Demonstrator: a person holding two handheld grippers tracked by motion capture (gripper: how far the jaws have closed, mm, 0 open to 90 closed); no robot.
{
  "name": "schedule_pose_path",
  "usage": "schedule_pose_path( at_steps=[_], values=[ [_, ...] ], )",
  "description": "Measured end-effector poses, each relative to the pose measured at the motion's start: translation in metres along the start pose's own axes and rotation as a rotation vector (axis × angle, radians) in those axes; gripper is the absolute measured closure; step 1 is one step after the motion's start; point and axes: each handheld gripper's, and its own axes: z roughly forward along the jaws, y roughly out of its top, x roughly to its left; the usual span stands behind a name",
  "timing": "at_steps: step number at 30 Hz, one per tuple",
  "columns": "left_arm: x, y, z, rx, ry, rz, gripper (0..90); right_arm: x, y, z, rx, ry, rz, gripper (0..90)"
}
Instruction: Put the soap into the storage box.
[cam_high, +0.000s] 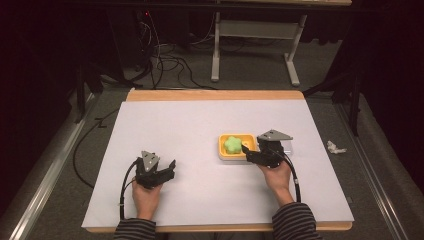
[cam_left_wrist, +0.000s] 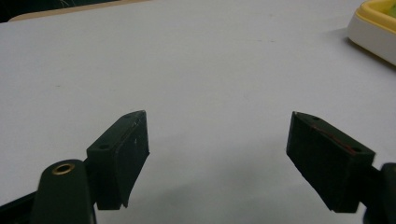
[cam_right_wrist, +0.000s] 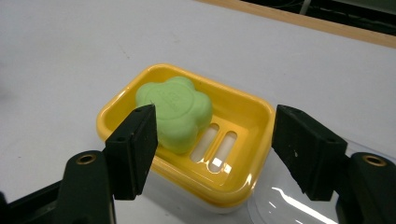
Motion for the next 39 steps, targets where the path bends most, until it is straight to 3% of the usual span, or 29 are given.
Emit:
schedule_pose_path(
  at_steps=[28, 39],
  values=[
    [0.000, -0.001, 0.001, 0.003, 0.006, 0.008, 22.1, -0.017, -0.018, -0.038, -0.045, -0.041, -0.011, 32.0],
    [-0.001, -0.001, 0.001, 0.002, 0.007, 0.008, 22.3, -0.022, -0.028, -0.047, -0.052, -0.046, 0.022, 32.3]
  ],
)
